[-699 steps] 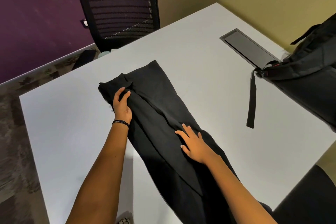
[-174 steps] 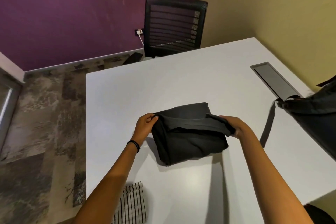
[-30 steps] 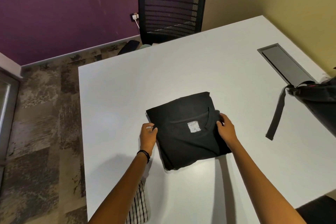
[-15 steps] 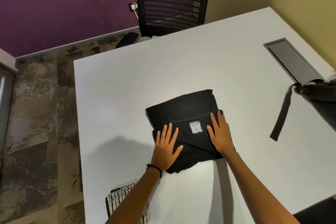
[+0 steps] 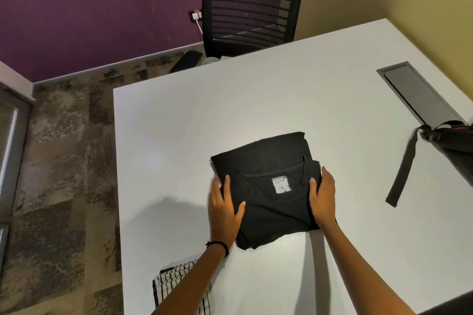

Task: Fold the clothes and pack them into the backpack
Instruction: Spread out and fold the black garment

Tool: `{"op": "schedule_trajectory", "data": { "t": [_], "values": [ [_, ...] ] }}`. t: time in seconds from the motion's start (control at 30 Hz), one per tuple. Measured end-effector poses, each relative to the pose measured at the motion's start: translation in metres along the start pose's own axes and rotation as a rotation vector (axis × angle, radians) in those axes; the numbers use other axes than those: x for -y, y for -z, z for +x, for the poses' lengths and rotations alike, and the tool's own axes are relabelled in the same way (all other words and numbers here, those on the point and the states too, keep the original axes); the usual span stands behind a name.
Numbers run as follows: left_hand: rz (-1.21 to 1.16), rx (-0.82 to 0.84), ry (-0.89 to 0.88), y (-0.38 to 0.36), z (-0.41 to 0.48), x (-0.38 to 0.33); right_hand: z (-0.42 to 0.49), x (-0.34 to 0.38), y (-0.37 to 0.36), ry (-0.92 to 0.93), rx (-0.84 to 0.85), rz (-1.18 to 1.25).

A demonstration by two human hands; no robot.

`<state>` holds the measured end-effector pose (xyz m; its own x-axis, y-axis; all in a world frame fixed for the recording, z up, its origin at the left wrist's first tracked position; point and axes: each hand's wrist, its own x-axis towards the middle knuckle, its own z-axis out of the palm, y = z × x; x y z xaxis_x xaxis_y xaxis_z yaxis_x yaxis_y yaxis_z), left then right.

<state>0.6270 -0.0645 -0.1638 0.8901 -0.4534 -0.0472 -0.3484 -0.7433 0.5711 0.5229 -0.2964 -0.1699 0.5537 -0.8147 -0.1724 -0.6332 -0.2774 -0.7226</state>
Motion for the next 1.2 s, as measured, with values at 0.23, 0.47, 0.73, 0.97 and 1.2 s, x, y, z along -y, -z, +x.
{"op": "schedule_trajectory", "data": {
  "t": [0.23, 0.47, 0.73, 0.97, 1.2],
  "values": [
    [-0.680, 0.037, 0.631, -0.002, 0.005, -0.003, 0.001, 0.011, 0.011, -0.140, 0.053, 0.124],
    [-0.831, 0.270, 0.630, 0.011, 0.012, -0.012, 0.005, 0.023, 0.024, -0.226, 0.161, 0.235],
    [-0.780, 0.296, 0.473, 0.028, 0.006, -0.033, -0.001, 0.039, 0.025, -0.194, 0.270, 0.205],
    [-0.737, 0.296, 0.424, 0.049, -0.007, -0.040, -0.026, 0.045, 0.027, -0.250, 0.290, 0.222],
    [-0.766, 0.225, 0.485, 0.078, -0.016, -0.017, -0.054, 0.053, 0.013, -0.273, 0.347, 0.292]
  ]
}}
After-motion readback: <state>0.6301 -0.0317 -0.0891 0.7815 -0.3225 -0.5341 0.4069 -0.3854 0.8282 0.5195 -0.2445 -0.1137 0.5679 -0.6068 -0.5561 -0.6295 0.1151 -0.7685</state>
